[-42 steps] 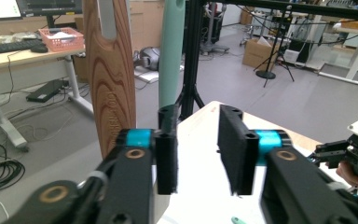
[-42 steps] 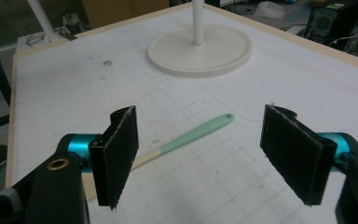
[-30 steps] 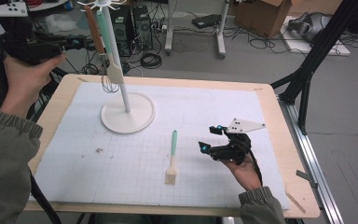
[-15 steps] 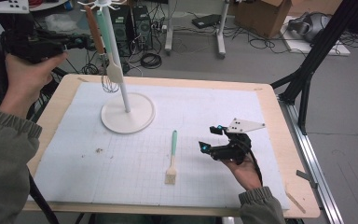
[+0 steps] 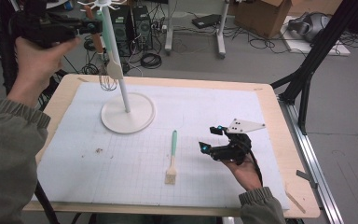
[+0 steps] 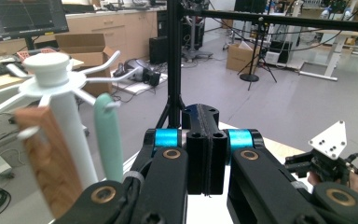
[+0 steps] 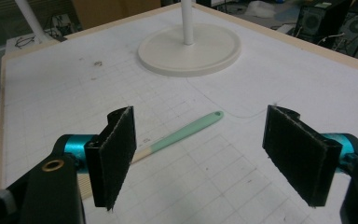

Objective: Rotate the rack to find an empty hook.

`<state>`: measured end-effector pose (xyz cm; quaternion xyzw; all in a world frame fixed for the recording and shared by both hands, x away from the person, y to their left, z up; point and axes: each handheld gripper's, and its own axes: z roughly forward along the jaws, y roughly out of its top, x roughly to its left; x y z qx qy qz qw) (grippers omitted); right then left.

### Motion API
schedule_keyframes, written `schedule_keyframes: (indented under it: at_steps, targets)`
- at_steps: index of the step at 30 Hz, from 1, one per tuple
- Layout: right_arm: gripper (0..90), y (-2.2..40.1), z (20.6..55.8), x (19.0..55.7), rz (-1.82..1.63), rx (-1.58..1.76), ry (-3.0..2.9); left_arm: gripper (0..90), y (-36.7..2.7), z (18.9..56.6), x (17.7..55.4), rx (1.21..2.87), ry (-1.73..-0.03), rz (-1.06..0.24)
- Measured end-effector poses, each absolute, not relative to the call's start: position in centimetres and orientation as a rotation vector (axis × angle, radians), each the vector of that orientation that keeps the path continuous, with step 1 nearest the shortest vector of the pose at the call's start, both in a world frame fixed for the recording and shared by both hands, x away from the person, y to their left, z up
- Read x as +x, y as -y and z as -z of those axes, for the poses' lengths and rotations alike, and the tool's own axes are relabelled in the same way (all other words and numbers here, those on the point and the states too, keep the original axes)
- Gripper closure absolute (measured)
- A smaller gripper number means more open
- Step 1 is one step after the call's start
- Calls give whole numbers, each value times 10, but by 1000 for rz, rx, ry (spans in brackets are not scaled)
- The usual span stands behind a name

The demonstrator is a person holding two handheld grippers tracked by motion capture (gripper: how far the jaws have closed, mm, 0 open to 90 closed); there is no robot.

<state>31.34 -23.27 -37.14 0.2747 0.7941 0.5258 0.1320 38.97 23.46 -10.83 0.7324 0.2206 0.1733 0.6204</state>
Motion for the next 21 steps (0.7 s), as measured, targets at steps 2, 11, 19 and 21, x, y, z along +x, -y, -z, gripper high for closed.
schedule_keyframes:
  at_steps: [2,11,19,21]
  targets:
    - [247,234,372,313,-1526,799,-2306,895,-230,107,393,1687,-514,-402]
    - [247,235,373,314,-1538,807,-2306,895,-218,106,408,1666,-560,-418]
    - [247,235,373,314,-1544,800,-2301,895,-221,109,414,1652,-608,-442]
    - [247,235,373,314,-1545,802,-2303,895,-222,109,414,1646,-610,-448]
